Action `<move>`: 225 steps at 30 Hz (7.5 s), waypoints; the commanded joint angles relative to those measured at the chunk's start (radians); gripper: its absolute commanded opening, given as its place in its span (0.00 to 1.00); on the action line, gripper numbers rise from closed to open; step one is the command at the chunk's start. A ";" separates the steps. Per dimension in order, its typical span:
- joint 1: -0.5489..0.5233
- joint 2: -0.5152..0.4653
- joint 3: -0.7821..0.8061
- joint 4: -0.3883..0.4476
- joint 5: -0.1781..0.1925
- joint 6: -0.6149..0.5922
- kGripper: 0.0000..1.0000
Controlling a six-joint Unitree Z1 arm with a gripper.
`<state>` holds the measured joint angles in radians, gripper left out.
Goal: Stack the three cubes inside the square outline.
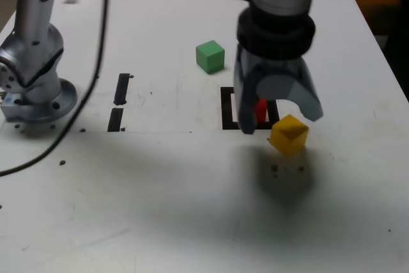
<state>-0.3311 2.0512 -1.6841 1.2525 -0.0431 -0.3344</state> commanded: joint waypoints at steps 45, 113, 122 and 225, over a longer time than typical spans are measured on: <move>0.093 0.156 -0.010 -0.067 -0.045 0.071 0.35; 0.218 -0.031 0.173 -0.101 -0.020 0.277 0.37; 0.221 -0.035 0.171 -0.102 -0.004 0.278 0.39; 0.701 -0.091 0.416 -0.231 0.067 0.436 0.96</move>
<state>0.3685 1.9597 -1.2689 1.0189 0.0265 0.0986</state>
